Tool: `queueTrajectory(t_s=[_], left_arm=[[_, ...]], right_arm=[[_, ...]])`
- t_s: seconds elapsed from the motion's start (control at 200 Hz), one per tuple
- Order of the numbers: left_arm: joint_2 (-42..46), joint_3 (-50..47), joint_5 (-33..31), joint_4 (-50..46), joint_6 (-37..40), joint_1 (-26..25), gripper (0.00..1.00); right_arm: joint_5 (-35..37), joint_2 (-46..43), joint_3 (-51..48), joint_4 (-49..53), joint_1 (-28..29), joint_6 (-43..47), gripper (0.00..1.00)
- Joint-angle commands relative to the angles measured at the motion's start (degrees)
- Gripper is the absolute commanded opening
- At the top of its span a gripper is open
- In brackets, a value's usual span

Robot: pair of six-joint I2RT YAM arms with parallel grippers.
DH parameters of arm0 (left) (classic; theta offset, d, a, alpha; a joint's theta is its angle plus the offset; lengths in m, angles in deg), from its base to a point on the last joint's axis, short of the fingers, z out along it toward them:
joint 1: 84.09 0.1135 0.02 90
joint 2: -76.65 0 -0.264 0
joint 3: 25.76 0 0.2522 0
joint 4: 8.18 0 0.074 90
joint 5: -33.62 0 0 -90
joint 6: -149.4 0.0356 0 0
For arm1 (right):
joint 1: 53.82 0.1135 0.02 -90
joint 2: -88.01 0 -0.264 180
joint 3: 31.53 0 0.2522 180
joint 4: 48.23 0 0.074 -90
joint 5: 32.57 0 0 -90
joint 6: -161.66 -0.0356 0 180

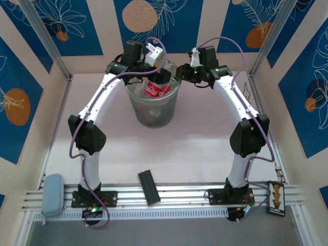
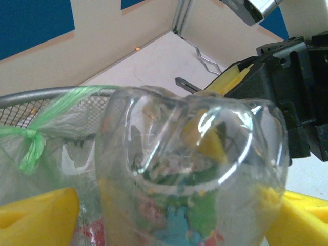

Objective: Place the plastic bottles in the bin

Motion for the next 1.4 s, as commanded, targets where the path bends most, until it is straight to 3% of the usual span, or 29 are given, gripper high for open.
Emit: queueTrajectory(t_s=[0.0,0.225,0.285,0.415,0.605,0.69,0.79,0.945,1.08,1.181,1.396], left_arm=[[4.02,-2.29,-1.92,3.51,-1.04,0.01,0.89],[6.93,-3.66,-6.54,5.75,-0.74,0.01,0.94],[8.46,-4.63,-8.33,6.83,-0.77,0.07,1.0],[12.22,-5.87,-10.95,6.32,-0.31,0.06,1.0],[21.17,-13.41,-21.03,5.16,-0.22,0.33,1.0],[27.27,-22.42,-27.15,8.63,-0.21,0.36,1.0],[35.51,-35.64,-34.83,15.6,-0.57,0.48,1.0],[45.43,-53.32,-48.79,23.27,-0.63,1.28,1.0],[50.38,-65.84,-56.96,27.28,-3.37,3.43,1.0],[52.16,-74.11,-60.82,31.75,-5.02,5.4,1.0],[47.83,-88.61,-60.58,47.16,-6.8,10.97,1.0]], right_arm=[[-0.59,-1.08,-1.54,0.37,-0.58,-0.18,0.32],[-0.63,-2.43,-0.5,0.8,-0.96,0.24,0.39],[-0.5,-2.99,0.02,1.17,-0.97,0.59,0.42],[-0.32,-4.75,0.52,2.18,-1.82,1.55,0.46],[-1.33,-9.7,-3.33,0.24,-3.45,3.51,0.57],[-0.85,-12.95,-8.04,-4.01,-4.12,4.33,0.68],[2.0,-15.97,-13.09,-7.77,-4.65,6.08,1.0],[7.74,-18.55,-19.34,-9.67,-5.74,9.2,0.99],[12.0,-22.23,-29.79,-16.28,-6.11,14.29,0.99],[16.37,-24.68,-38.02,-20.97,-6.16,17.77,0.99],[25.25,-25.44,-54.79,-35.81,-6.35,19.27,0.99]])
